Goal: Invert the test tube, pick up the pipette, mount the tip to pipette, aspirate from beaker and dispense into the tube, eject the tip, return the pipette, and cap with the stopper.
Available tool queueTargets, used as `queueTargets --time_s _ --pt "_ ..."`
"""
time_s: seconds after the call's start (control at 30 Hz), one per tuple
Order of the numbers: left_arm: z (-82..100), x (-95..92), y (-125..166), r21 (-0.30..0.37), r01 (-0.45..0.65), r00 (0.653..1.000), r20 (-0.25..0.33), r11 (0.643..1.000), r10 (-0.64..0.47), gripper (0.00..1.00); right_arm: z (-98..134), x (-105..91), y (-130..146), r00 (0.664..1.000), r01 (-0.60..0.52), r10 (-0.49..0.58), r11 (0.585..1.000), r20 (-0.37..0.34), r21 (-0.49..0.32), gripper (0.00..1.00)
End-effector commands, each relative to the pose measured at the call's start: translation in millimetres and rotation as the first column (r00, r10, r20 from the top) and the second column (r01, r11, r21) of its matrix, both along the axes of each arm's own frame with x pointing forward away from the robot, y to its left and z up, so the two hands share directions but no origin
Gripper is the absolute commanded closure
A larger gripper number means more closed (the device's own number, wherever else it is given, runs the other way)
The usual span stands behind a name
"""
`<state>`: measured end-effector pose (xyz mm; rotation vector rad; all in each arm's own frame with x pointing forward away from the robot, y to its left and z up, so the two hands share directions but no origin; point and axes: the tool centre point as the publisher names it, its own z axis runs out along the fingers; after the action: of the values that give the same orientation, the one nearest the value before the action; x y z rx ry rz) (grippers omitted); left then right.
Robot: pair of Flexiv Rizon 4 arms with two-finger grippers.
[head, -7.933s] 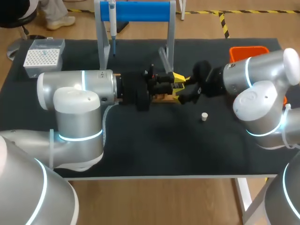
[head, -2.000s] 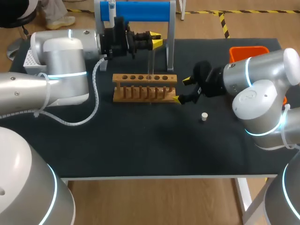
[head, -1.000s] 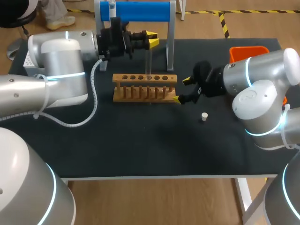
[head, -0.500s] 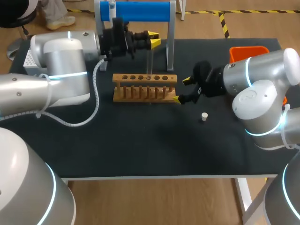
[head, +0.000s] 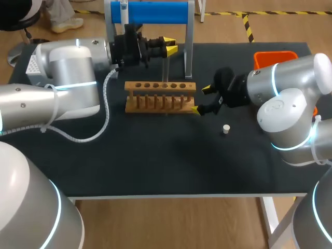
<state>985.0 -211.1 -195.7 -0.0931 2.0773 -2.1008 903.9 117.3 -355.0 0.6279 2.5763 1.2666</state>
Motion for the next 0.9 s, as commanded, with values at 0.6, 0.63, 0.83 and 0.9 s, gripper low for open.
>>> queueTargets --time_s 0.6,0.63,0.83,0.9 --pt "-14.7 -4.6 0.6 0.018 0.001 1.000 -0.001 1.000 -0.001 1.00 -0.1 -0.1 -0.8 1.000 -0.002 0.002 1.000 0.000 0.002 0.00" --pt "-15.4 -4.7 0.4 0.018 0.002 1.000 -0.002 1.000 -0.002 1.00 -0.1 -0.1 -0.8 1.000 -0.002 0.002 1.000 0.000 0.002 0.00" --pt "-18.4 -4.2 -0.1 0.021 0.003 1.000 -0.006 1.000 -0.003 1.00 -0.1 -0.1 -0.8 1.000 -0.002 0.002 1.000 0.000 0.002 0.00" --pt "-20.7 -3.9 0.0 0.022 0.003 1.000 -0.010 1.000 -0.003 1.00 -0.1 -0.1 -0.8 1.000 -0.002 0.002 1.000 0.000 0.002 0.00"
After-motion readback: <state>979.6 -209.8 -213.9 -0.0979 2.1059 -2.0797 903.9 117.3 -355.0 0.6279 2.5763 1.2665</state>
